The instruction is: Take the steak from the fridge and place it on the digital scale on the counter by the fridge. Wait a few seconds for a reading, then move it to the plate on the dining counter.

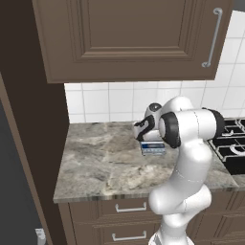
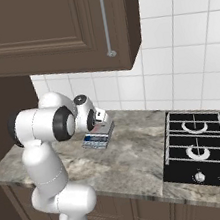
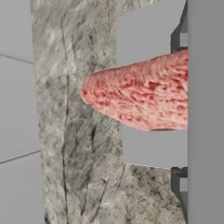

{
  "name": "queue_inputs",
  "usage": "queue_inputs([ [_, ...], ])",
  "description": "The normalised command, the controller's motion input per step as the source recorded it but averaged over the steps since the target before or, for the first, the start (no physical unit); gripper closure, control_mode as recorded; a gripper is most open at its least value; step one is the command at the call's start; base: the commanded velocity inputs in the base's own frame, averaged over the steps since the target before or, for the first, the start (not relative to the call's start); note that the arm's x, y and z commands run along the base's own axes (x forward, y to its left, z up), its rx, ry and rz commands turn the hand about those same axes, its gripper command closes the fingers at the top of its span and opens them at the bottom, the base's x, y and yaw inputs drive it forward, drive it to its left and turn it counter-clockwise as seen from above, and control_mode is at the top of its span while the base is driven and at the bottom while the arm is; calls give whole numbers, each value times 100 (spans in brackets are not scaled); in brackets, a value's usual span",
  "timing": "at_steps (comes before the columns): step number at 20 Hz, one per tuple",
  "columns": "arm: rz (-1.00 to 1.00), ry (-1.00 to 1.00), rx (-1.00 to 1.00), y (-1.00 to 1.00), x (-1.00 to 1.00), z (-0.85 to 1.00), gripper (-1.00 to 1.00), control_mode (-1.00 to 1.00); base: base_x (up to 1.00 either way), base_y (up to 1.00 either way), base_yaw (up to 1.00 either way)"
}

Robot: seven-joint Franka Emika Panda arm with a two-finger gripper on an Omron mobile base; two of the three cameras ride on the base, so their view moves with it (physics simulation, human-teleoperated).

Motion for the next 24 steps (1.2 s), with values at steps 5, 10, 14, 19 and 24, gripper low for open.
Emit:
queue_inputs([
  [5,-4,13,0,-10,5,-17,100,-100,0,0,0],
  [10,-5,8,0,-8,0,-7,100,-100,0,0,0],
  [14,-5,-1,0,0,-15,34,100,-100,0,0,0],
  [19,-1,-7,3,0,-52,83,100,-100,0,0,0],
  [24,0,0,2,0,-66,53,100,-100,0,0,0],
])
